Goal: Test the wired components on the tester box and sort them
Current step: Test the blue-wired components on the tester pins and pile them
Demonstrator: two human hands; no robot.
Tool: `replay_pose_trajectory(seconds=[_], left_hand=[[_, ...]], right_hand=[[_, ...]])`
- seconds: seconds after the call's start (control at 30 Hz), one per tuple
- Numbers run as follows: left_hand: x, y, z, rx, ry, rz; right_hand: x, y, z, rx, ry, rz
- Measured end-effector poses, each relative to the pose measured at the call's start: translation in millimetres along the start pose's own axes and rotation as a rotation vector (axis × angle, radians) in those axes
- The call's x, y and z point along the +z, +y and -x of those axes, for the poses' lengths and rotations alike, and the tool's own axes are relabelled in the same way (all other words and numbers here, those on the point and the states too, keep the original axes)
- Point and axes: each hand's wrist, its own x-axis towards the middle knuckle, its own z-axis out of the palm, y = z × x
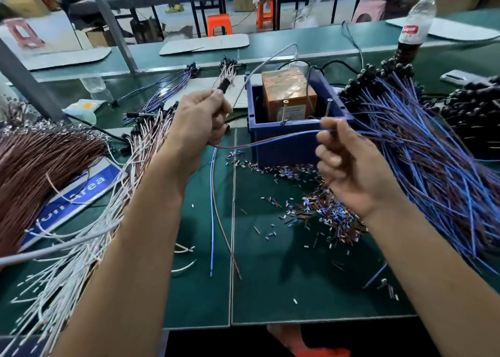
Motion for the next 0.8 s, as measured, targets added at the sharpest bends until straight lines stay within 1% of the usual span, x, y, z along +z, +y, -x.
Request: replay_pose_trajectory(seconds=[0.07,0.1,0.13,0.2,0.27,0.33,0.4,0.47,0.53,0.6,0.7,0.8], left_hand=[[9.6,-4.2,3.9,0.073,0.058,-0.014],[15.7,-6.8,6.9,0.126,0.064,-0.022],[23.1,-9.7,10.2,0.185,0.053,-0.028],[43.3,-15.0,17.0,0.291,0.013,-0.027],[68.4,-21.8,20.5,0.352,0.006,-0.027],[91.5,-31.5,21.1,0.395,0.047,-0.098],[107.3,-43.0,21.2,0.447,0.121,-0.211],[111.8,-53.0,21.1,0.506,0.199,-0.303],[110.8,-61.1,23.4,0.562,0.24,-0.343],[111.0,-68.2,26.0,0.555,0.232,-0.335],[111.3,-73.2,27.3,0.419,0.162,-0.191],[108.0,-73.1,26.8,0.295,0.05,-0.028]], right_hand=[[-4.9,-7.0,-3.5,-0.013,0.099,-0.166],[-7.3,-9.6,-4.4,-0.025,0.125,-0.181],[-10.4,-11.2,-5.4,-0.036,0.143,-0.127],[-13.1,-12.0,-7.0,-0.023,0.144,0.159],[-10.9,-9.0,-7.5,0.052,0.061,0.482],[-5.5,-4.3,-8.6,0.129,-0.06,0.661],[-1.2,1.2,-9.2,0.145,-0.125,0.723],[-2.9,5.8,-8.4,0.11,-0.127,0.726],[-7.8,8.8,-5.2,0.064,-0.115,0.706],[-11.0,10.8,-2.1,0.034,-0.131,0.708],[-10.5,14.1,-0.2,0.038,-0.14,0.701],[-10.1,16.1,0.1,0.054,-0.119,0.698]])
